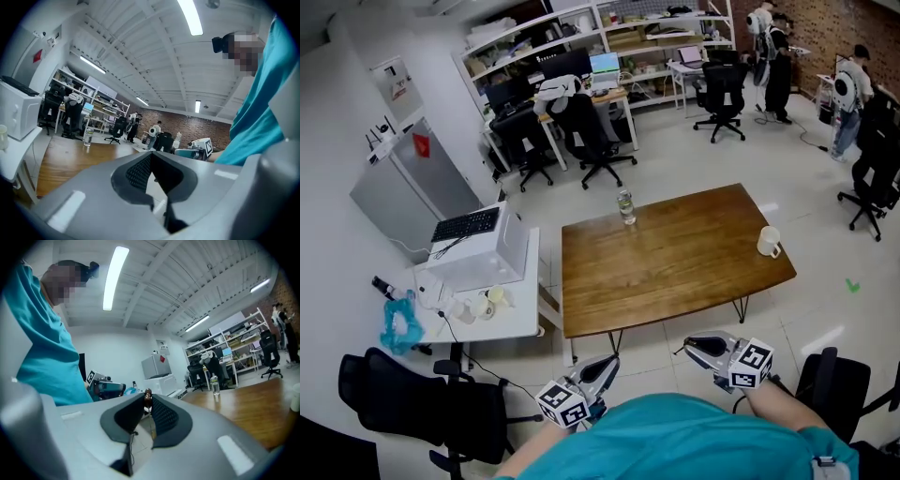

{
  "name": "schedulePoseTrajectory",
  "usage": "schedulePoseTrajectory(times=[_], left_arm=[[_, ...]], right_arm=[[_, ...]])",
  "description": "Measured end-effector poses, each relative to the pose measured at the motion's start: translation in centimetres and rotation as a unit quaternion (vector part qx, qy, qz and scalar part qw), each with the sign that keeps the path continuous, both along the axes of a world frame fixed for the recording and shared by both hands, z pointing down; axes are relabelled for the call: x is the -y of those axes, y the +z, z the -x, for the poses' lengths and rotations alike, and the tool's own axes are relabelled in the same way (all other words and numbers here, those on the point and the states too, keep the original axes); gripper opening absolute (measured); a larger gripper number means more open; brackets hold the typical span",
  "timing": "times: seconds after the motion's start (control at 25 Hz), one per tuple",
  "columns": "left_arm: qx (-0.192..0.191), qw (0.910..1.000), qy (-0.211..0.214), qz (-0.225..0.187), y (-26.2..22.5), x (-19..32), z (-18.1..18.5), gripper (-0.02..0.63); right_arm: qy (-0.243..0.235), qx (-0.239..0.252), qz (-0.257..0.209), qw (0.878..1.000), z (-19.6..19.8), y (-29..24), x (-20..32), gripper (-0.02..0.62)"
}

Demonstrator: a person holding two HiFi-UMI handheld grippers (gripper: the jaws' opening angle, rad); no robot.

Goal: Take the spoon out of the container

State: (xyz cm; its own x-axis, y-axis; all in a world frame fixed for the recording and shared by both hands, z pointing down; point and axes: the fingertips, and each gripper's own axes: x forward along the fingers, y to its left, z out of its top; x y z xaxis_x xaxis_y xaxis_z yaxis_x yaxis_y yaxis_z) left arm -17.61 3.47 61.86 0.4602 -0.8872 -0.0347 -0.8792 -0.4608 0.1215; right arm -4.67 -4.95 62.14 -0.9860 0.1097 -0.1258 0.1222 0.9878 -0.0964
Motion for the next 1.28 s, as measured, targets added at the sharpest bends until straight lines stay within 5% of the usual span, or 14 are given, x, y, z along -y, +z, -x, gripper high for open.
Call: schedulePoseTrajectory(times=[0.24,0.72,1.28], left_arm=[[-0.016,0.9993,-0.033,-0.012,-0.3,-6.2,3.7,0.003],[-0.004,0.9982,-0.056,-0.022,0.4,-14.8,17.0,0.003],[-0.022,0.9954,-0.08,-0.048,-0.3,-14.1,18.3,0.003]], right_arm=[[-0.026,0.008,-0.014,1.0,3.4,-1.4,-5.6,0.046],[-0.068,0.045,0.051,0.995,18.9,-2.1,-13.3,0.044],[-0.073,0.025,0.028,0.997,19.7,-2.6,-11.4,0.044]])
